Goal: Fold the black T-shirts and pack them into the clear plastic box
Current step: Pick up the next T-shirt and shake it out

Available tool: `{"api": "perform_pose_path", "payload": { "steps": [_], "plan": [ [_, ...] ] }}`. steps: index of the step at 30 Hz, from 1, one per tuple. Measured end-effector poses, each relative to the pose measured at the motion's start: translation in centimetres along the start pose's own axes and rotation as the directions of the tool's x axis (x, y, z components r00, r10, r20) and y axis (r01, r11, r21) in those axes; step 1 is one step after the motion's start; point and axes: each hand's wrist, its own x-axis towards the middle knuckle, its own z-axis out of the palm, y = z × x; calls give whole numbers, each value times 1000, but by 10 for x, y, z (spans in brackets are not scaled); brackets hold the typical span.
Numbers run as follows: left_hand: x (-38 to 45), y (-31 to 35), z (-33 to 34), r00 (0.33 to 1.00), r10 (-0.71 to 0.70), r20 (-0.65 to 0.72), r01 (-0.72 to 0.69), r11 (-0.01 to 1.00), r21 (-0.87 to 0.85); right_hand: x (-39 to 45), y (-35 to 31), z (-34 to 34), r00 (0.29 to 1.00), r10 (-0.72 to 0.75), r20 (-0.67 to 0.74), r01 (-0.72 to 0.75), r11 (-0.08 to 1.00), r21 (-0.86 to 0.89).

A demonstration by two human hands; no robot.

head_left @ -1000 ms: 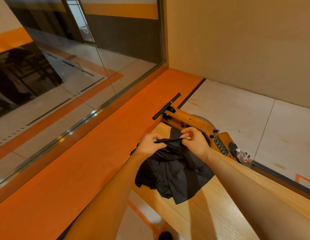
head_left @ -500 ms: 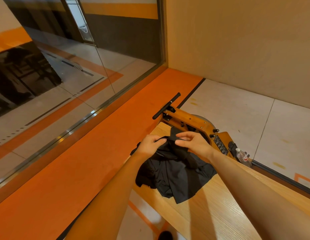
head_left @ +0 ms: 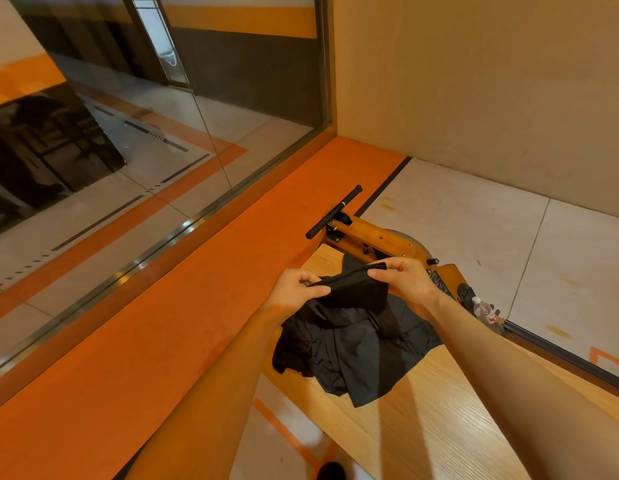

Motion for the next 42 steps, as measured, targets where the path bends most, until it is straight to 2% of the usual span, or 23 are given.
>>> {"api": "perform_pose_path", "payload": {
  "steps": [5,11,19,24,28,30,36,42],
  "plan": [
    [-1,2,-1,1000,24,-1,-24,1000,14,3,-4,1,998,-24,-52,23,999,-28],
    [-5,5,-5,999,51,11,-51,999,-16,3,-14,-1,999,-28,-25,28,999,-21],
    [-6,36,-22,998,58,3,-57,997,-57,0,-56,3,993,-84,-78,76,991,-107],
    [-12,83,-44,993,115,-17,-116,989,-93,-8,-112,7,990,-139,12,140,988,-65],
    [-19,119,-66,980,199,-1,-198,970,-144,-21,-161,1,965,-176,196,183,983,-20],
    [-20,128,-70,973,230,16,-227,968,-110,-23,-172,-1,957,-177,229,184,983,-10],
    [-14,106,-61,982,181,63,-187,976,109,-10,-133,-8,996,-77,35,81,990,-118],
    [-11,57,-35,984,4,178,-48,969,241,-9,-82,-20,989,59,-133,-61,998,-15]
  ]
}}
